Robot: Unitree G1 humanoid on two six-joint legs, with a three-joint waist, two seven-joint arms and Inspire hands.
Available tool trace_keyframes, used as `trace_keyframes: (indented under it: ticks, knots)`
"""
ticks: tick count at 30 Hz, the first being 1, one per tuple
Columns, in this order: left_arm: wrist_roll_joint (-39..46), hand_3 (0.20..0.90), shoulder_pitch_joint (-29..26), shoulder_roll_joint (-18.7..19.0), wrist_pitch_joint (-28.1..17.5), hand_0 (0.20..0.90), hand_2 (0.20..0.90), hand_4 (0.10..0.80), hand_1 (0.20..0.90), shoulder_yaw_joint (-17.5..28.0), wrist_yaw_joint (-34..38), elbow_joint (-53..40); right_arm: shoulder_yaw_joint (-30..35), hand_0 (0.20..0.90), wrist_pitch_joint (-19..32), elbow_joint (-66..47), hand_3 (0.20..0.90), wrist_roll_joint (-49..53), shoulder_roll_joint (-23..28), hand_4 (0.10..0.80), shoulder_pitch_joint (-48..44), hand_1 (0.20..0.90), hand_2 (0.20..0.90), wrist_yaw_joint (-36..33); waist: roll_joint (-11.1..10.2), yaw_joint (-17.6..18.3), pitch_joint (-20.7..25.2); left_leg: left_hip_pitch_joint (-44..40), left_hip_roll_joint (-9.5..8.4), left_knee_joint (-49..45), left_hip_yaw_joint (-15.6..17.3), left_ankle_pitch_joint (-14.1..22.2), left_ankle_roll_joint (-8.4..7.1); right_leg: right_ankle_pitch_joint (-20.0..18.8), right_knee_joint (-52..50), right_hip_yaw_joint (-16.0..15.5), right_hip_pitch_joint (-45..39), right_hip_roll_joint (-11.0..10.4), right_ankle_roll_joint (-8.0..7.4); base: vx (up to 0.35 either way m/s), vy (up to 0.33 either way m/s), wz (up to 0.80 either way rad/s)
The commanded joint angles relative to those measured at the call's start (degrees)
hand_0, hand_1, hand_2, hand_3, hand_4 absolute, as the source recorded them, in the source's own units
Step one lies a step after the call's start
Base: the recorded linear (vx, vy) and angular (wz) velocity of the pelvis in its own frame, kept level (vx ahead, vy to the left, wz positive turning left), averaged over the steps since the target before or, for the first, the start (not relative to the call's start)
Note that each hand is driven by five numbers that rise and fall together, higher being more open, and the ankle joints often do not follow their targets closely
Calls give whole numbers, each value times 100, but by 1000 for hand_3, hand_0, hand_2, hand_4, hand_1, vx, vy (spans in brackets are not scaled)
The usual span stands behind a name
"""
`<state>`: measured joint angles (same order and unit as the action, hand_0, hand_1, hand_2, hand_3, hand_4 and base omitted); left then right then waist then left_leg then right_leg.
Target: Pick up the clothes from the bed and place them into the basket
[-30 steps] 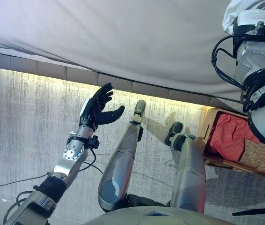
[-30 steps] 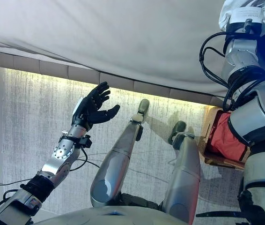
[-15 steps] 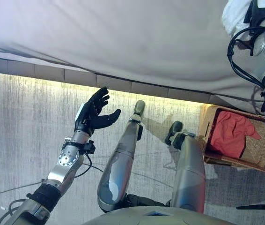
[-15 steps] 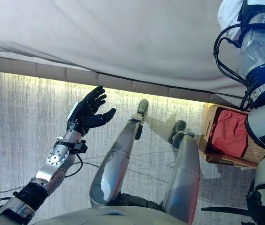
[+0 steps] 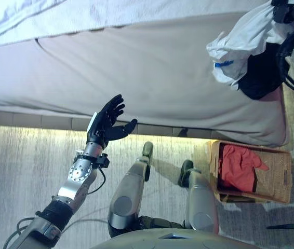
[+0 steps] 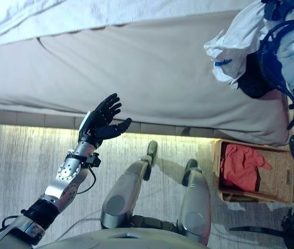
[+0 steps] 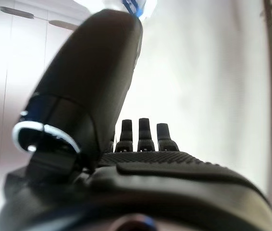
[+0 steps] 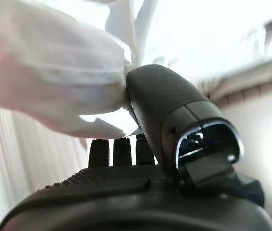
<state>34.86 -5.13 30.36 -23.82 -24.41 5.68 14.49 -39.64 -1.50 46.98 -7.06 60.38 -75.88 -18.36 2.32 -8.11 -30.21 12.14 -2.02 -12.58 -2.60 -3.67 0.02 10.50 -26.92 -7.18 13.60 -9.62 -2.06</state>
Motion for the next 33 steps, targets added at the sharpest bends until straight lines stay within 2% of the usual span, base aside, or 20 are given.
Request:
trace_keyframes:
  ticks: [1, 7, 11, 17, 21, 26, 27, 33]
  knots:
    - [64, 900, 160, -130, -313, 900, 900, 800, 900, 6, -96, 187, 51, 300, 245, -281, 200, 351, 723, 100, -438, 300, 300, -365, -438, 270, 1438, -416, 61, -318, 167, 1253, 38, -236, 1281, -254, -805, 382, 192, 164, 23, -27]
    - [310, 900, 212, -326, -111, 900, 900, 800, 900, 56, -280, 697, 112, 300, 293, -271, 200, 463, 1219, 100, -397, 300, 300, -80, -577, 576, 2119, -1062, 214, 350, 372, 1117, -4, -525, 1869, 110, -1244, 501, 13, 96, 6, -27]
    - [611, 900, 191, -536, 39, 900, 900, 800, 900, 100, -472, 1086, 179, 300, 289, -265, 200, 550, 1492, 100, -314, 300, 300, -102, -640, 744, 2344, -1366, 283, 698, 497, 1063, -36, -679, 2161, 306, -1429, 546, -73, 24, -3, -25]
    - [738, 900, 104, -733, 83, 900, 900, 800, 900, 134, -653, 1522, 654, 300, 170, -458, 200, 776, 1901, 100, 53, 300, 300, -170, -696, 1074, 2536, -1681, 385, 1047, 731, 1043, -71, -823, 2415, 641, -1548, 611, -177, -9, -2, -29]
    - [631, 900, 5, -806, 58, 900, 900, 800, 900, 190, -703, 1757, 1167, 300, 111, -681, 200, 908, 2170, 100, 580, 300, 300, -224, -701, 1301, 2604, -1817, 424, 1252, 864, 1020, -68, -889, 2525, 867, -1557, 666, -228, -22, 4, -27]
    - [392, 900, -165, -917, -2, 900, 900, 800, 900, 304, -762, 2026, 2321, 300, 63, -942, 200, 1069, 2303, 100, 1877, 300, 300, 42, -698, 1633, 2641, -1929, 451, 1341, 1081, 1076, -48, -1005, 2634, 1198, -1502, 719, -309, -23, 11, -22]
    - [354, 900, -216, -934, 10, 900, 900, 800, 900, 346, -714, 2037, 2702, 300, 61, -1043, 200, 1189, 2231, 100, 2318, 300, 300, 194, -703, 1699, 2642, -1955, 461, 1339, 1147, 1102, -40, -1034, 2662, 1281, -1491, 733, -324, -14, 11, -30]
    - [282, 900, -456, -1057, 6, 900, 900, 800, 900, 536, -647, 2228, 4031, 300, 249, -1480, 200, 1329, 1460, 100, 4252, 300, 300, 630, -709, 1960, 2619, -2037, 497, 1291, 1425, 1184, 0, -1094, 2667, 1550, -1417, 800, -341, 0, 11, -36]
